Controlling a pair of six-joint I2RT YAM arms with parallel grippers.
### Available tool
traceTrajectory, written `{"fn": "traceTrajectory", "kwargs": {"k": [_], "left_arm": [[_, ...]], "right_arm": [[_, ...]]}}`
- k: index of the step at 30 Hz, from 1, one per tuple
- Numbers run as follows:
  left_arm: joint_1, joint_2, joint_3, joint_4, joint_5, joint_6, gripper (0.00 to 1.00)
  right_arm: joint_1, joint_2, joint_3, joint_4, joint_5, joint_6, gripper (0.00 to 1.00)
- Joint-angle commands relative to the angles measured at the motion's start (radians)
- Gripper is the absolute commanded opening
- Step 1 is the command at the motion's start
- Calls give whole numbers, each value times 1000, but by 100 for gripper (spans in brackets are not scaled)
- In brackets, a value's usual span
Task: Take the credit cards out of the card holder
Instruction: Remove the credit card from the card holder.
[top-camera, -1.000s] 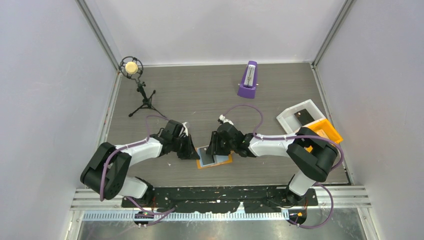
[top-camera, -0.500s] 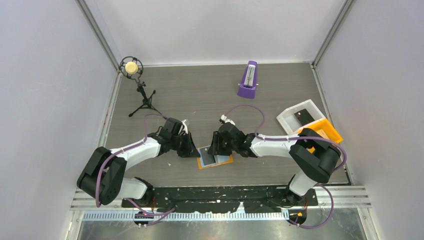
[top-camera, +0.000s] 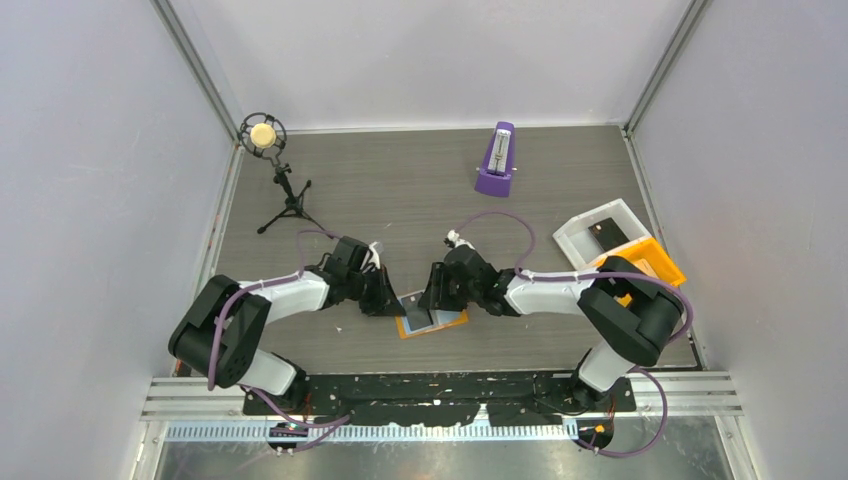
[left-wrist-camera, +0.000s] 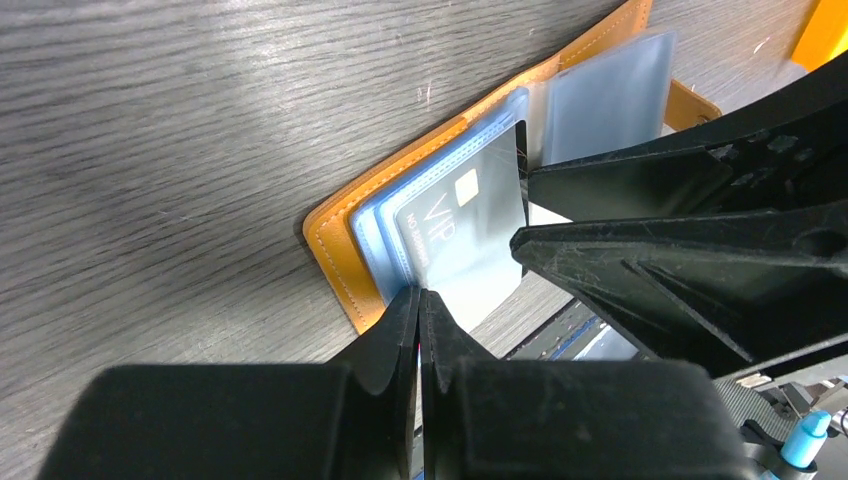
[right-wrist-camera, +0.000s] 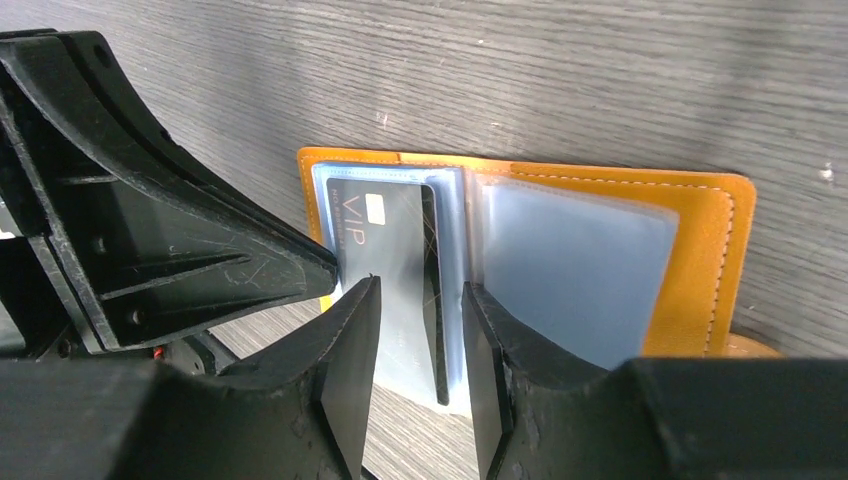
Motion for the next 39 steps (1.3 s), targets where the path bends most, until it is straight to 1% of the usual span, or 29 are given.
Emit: {"fn": "traceTrajectory", "kwargs": {"k": [1,4,7,13,17,20,23,28,30,33,36,39], "left_arm": [[2,20,-15,-1,-35,33,3],[2,21,-18,-4,-42,35,3],[2,22,-20,-8,-45,40,3],[2,22,-30,-11,-50,41,3],[2,21,-33,-8,-52,40,3],[2,18,-36,-9,-53,39,3],[2,16,-37,-9,-51,39,3],[2,14,-39,-9,-51,39,3],[2,14,-39,-8,-51,39,3],[2,17,-37,-8,-50,39,3],[2,19,-35,-7,-50,39,3],[2,23,-35,-7,-50,39,3]], "right_arm": [[-27,-41,-58,100,-42,11,42],[-52,-48,-100,194,-88,23,34],[-74,-27,-124,279,-166,25,31],[-80,-9,-143,318,-186,40,30],[-80,0,-144,337,-203,42,25],[-80,4,-143,332,-198,54,24],[-80,-2,-145,309,-180,56,26],[-80,-42,-136,209,-130,38,30],[-80,-50,-134,196,-123,33,30],[-80,-36,-132,208,-135,38,29],[-80,-12,-145,262,-159,53,25],[-80,7,-152,295,-178,64,24]]}}
